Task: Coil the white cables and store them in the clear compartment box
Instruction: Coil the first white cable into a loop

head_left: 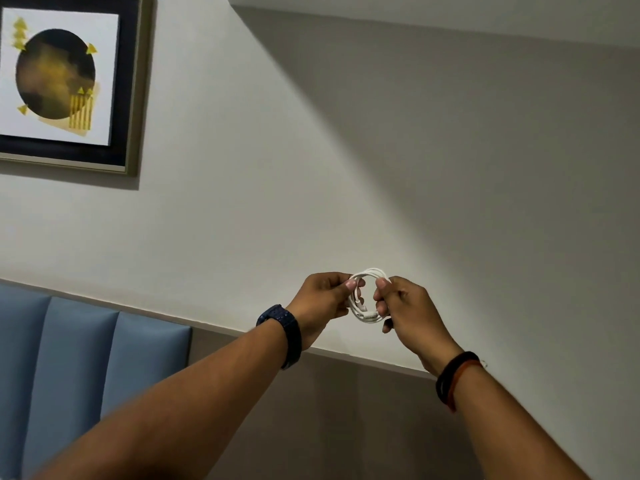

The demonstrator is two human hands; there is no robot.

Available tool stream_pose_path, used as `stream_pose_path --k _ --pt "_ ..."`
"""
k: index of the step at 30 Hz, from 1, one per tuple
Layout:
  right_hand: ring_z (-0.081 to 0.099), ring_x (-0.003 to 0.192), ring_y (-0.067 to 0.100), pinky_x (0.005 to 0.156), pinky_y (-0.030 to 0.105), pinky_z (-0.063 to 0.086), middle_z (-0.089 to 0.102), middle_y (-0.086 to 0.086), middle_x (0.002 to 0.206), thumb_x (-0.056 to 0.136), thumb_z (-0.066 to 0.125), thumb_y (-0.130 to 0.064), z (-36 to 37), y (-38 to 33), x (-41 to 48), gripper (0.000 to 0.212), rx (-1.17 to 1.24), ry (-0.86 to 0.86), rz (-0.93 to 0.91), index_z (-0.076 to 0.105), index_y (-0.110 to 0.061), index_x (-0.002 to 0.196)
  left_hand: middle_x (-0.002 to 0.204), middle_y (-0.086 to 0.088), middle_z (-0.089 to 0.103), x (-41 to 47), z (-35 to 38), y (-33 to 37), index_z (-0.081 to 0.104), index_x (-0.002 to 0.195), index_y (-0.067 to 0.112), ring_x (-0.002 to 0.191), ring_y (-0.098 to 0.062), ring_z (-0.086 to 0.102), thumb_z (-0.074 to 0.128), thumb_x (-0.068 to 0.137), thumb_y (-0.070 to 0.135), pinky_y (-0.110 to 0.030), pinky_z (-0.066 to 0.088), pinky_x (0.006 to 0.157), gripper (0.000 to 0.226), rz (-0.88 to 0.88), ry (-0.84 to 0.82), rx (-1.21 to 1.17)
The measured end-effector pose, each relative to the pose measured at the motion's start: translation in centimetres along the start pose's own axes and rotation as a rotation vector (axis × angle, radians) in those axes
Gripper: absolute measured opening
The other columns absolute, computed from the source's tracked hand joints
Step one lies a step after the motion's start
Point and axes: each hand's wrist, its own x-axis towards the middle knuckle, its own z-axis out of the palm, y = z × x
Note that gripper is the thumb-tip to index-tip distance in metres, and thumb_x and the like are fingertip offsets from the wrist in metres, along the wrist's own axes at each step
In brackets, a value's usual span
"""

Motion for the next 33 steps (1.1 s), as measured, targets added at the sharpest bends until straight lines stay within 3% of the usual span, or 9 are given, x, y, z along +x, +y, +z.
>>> stream_pose_path --k 4,8,12,14,17,21,27,30,33 --pt "0.051 0.056 0.016 0.055 0.03 0.048 0.055 0.001 0.062 0.098 0.039 -0.03 0.4 0.2 0.0 0.034 -0.092 -0.01 0.026 0.058 -0.01 0.08 0.077 -0.007 0.065 0.1 -0.1 -0.5 0.048 0.111 0.015 0.07 -0.02 0.061 0.055 0.092 0.009 -0.033 0.051 0.074 0.021 -0.033 0.025 -0.222" --pt "0.052 0.058 0.018 0.061 0.036 0.049 0.054 0.001 0.062 0.098 0.039 -0.029 0.2 0.4 0.3 0.034 -0.193 0.016 -0.008 0.056 -0.011 0.076 0.075 -0.003 0.064 0.1 -0.2 -0.4 0.043 0.096 0.02 0.07 -0.02 0.06 0.058 0.091 0.014 -0.032 0.044 0.072 0.017 -0.109 -0.043 -0.256" --pt "0.054 0.061 0.018 0.059 0.031 0.045 0.056 0.0 0.065 0.098 0.039 -0.029 0.6 0.9 0.6 0.033 -0.299 0.038 -0.041 0.054 -0.013 0.074 0.086 -0.007 0.062 0.2 0.2 -0.4 0.042 0.095 0.021 0.078 -0.023 0.06 0.072 0.08 0.016 -0.034 0.041 0.074 0.034 -0.097 -0.058 0.019" --pt "0.053 0.059 0.013 0.052 0.024 0.039 0.055 -0.003 0.065 0.099 0.039 -0.029 0.8 1.2 0.8 0.032 -0.354 0.08 -0.054 0.055 -0.014 0.076 0.085 -0.009 0.063 0.4 0.5 -0.3 0.044 0.094 0.02 0.078 -0.023 0.062 0.073 0.076 0.008 -0.032 0.045 0.069 0.035 -0.075 0.013 0.16" --pt "0.048 0.059 0.003 0.048 0.014 0.031 0.053 -0.007 0.069 0.099 0.038 -0.028 1.1 1.6 0.9 0.027 -0.439 0.131 -0.071 0.053 -0.015 0.08 0.09 -0.013 0.068 0.6 0.7 -0.2 0.05 0.091 0.017 0.079 -0.025 0.067 0.071 0.075 0.002 -0.034 0.055 0.07 0.03 -0.099 0.114 0.175" --pt "0.048 0.058 0.005 0.047 0.018 0.03 0.053 -0.005 0.067 0.099 0.04 -0.029 1.2 1.9 0.8 0.027 -0.501 0.144 -0.083 0.053 -0.014 0.079 0.095 -0.02 0.072 0.8 0.7 -0.1 0.059 0.086 0.011 0.085 -0.03 0.071 0.071 0.073 -0.002 -0.04 0.06 0.076 0.022 -0.209 0.198 0.182" --pt "0.057 0.067 0.022 0.056 0.027 0.04 0.061 0.006 0.076 0.098 0.04 -0.034 0.9 2.4 0.4 0.03 -0.579 0.12 -0.066 0.057 -0.011 0.089 0.08 -0.014 0.074 0.7 -0.3 1.0 0.07 0.079 0.004 0.073 -0.024 0.073 0.072 0.072 -0.003 -0.032 0.062 0.066 0.01 -0.265 0.096 0.33" --pt "0.057 0.069 0.023 0.057 0.028 0.041 0.062 0.007 0.077 0.098 0.04 -0.035 0.7 2.5 0.3 0.031 -0.603 0.097 -0.052 0.057 -0.011 0.089 0.071 -0.01 0.073 0.6 -0.9 0.9 0.074 0.079 0.005 0.065 -0.019 0.072 0.074 0.071 -0.002 -0.027 0.061 0.062 0.01 -0.239 0.063 0.46" --pt "0.052 0.06 0.015 0.049 0.023 0.036 0.057 0.001 0.068 0.098 0.041 -0.034 0.5 2.5 0.0 0.028 -0.569 0.063 -0.059 0.054 -0.015 0.081 0.077 -0.005 0.074 0.6 -1.7 0.6 0.076 0.088 0.011 0.072 -0.017 0.071 0.071 0.076 0.004 -0.027 0.06 0.071 0.015 -0.073 0.037 0.745"
